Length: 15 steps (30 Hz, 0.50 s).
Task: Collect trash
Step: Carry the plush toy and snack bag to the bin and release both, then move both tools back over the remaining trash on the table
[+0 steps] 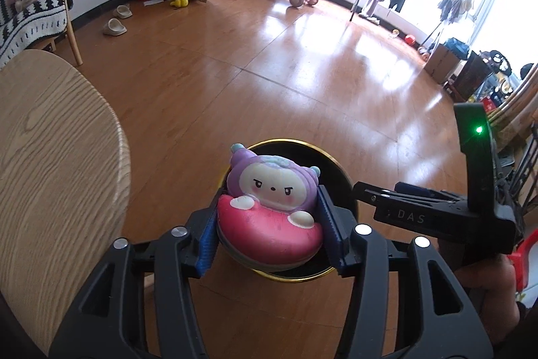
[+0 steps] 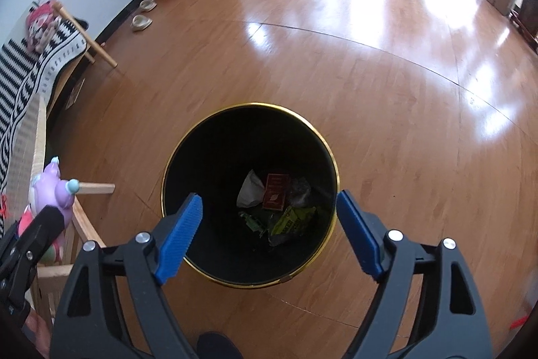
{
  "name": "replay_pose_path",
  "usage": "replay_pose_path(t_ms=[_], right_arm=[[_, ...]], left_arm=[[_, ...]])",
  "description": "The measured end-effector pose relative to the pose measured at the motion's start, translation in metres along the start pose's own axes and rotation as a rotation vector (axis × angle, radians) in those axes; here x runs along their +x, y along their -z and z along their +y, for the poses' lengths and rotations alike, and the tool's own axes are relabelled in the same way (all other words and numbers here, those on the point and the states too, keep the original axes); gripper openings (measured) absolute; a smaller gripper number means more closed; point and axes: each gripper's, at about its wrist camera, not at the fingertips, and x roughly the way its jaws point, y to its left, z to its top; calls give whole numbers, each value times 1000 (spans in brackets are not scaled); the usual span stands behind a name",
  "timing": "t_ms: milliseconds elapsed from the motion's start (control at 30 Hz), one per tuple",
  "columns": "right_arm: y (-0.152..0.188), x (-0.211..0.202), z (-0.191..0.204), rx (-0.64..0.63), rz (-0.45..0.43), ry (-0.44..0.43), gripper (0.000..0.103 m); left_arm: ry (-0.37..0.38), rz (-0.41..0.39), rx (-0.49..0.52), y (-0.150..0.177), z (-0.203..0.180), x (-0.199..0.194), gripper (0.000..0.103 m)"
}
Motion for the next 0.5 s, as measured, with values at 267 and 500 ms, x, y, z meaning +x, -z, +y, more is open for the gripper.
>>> replay_pose_path(t_ms=[267,500], right_arm=[[0,-5,-8,30,-21,-3,80],[3,-9,8,8,-23,-21,83]], left_arm=[[1,-58,-15,-3,0,-8,86],[-18,-50,-40,-1,9,-21,90]])
